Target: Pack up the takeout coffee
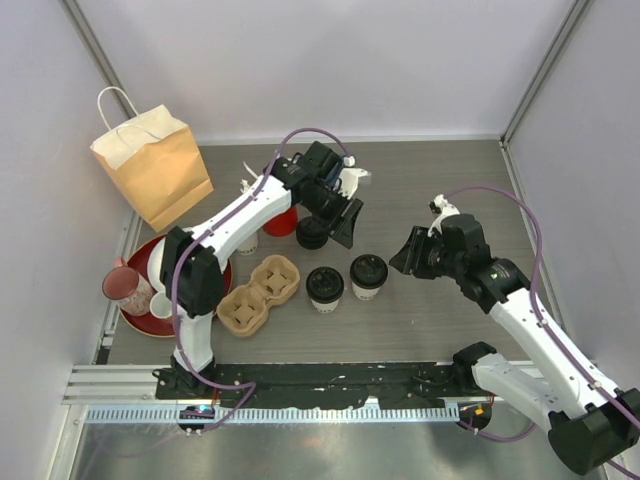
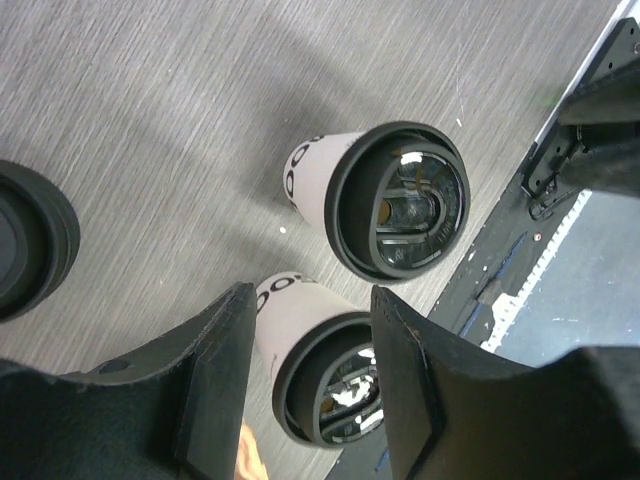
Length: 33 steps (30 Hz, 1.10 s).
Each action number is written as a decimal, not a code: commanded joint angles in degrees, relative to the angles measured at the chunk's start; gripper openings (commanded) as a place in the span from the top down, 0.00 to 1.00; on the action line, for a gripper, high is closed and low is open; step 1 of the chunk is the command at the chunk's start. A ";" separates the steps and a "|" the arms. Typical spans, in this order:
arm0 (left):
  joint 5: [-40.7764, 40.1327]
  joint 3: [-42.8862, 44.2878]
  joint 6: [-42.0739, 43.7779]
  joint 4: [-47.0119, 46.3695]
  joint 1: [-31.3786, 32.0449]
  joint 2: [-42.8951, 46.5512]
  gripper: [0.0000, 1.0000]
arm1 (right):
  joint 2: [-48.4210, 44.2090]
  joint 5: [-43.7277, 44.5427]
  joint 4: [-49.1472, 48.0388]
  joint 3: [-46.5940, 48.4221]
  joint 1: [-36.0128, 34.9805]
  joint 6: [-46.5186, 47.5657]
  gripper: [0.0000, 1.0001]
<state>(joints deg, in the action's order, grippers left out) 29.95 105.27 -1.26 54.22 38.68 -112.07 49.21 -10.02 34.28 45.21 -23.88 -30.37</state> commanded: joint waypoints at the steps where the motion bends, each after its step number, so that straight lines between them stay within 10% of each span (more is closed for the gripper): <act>1: -0.34 1.87 3.01 3.87 -0.71 6.33 0.47 | 2.55 1.50 1.06 1.29 -0.12 1.46 0.60; 8: -0.60 -0.42 7.40 8.09 -1.41 12.66 0.39 | 7.63 -3.25 -2.73 8.48 -0.20 11.46 0.50; 15: -2.62 -3.49 14.52 15.74 -3.43 18.46 0.31 | 15.72 -17.90 -4.76 16.03 -0.38 41.67 0.43; 26: -0.42 -14.74 15.05 15.48 -5.98 23.47 0.33 | 39.28 -31.72 24.81 35.37 -0.12 89.02 0.43; 33: 0.19 -17.55 13.92 13.20 -5.98 22.78 0.33 | 42.19 -33.04 25.48 37.14 -0.03 94.35 0.43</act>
<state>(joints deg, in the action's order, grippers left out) 28.51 88.60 12.71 69.28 32.62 -91.05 92.25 -39.64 56.38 79.75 -23.99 55.44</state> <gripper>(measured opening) 0.671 0.566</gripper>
